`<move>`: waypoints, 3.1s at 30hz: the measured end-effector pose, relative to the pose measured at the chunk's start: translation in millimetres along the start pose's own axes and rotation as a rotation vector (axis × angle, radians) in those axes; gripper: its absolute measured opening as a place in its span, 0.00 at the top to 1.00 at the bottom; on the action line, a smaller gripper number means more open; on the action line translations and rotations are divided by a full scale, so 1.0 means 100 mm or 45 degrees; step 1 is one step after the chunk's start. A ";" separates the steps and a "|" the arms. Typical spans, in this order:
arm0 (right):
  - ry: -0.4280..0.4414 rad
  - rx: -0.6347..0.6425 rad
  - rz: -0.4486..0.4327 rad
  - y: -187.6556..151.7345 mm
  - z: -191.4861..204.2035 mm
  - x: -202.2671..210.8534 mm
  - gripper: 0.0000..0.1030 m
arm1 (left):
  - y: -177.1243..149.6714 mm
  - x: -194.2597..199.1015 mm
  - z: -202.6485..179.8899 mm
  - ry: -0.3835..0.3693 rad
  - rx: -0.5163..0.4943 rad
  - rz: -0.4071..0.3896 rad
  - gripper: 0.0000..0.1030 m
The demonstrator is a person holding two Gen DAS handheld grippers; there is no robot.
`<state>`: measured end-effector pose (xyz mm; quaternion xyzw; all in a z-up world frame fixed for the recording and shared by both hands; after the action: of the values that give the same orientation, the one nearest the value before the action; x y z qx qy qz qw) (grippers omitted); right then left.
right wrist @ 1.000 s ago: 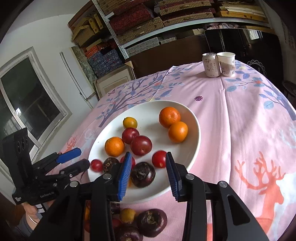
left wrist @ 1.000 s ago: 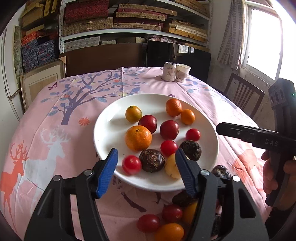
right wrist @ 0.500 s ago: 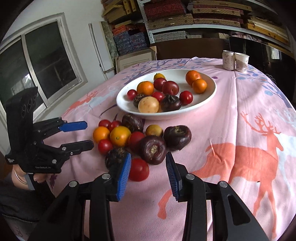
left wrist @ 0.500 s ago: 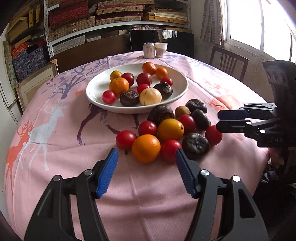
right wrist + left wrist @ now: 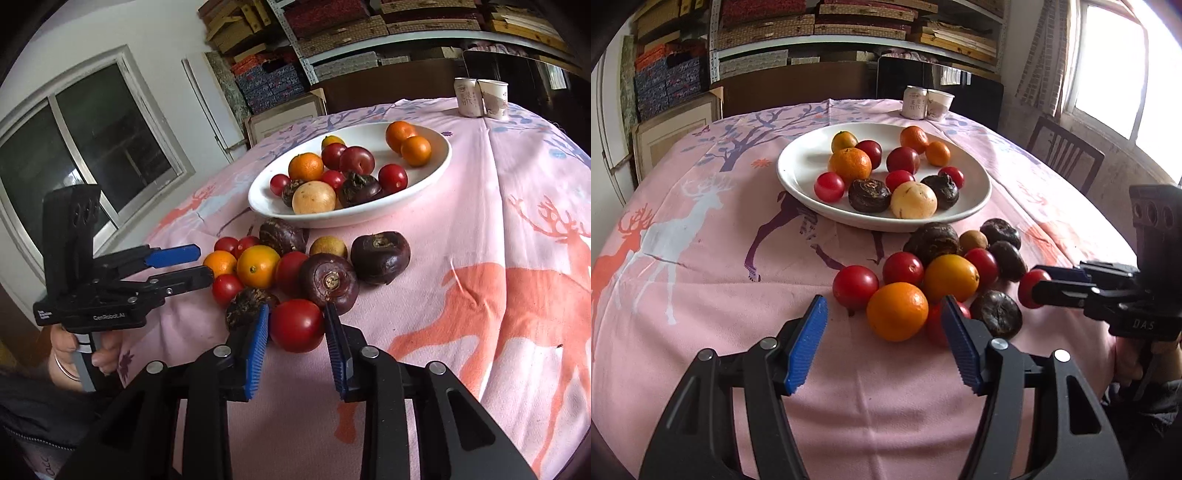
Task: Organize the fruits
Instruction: 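Grasp a red tomato with the right tool while the left tool grasps an orange, then release the orange and red tomato onto the white plate with both tools, then carry a red tomato to the plate with the left tool while the right tool carries a dark plum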
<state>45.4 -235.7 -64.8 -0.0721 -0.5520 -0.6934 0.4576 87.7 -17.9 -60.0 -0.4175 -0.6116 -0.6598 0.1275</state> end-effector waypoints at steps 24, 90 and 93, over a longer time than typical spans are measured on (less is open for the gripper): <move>0.014 0.042 -0.060 -0.04 0.06 0.08 0.70 | -0.11 -0.12 0.04 -0.068 0.134 0.087 0.65; -0.045 0.061 -0.128 0.28 -0.07 0.12 0.53 | 0.13 -0.34 0.02 0.018 -0.215 0.148 0.67; -0.066 0.082 -0.079 0.25 -0.04 0.07 0.53 | 0.13 -0.27 0.06 0.011 -0.182 0.100 0.73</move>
<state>61.1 -242.7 -44.2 -0.0581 -0.5878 -0.6869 0.4235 115.7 -24.0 -70.4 -0.4464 -0.5456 -0.6980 0.1259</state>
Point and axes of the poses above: each gripper's, at about its wrist camera, not at the fingertips, and x roughly against the way its jaws point, z to its left, y to its top, the point moved 1 cm from there along -x, roughly the way its jaws point
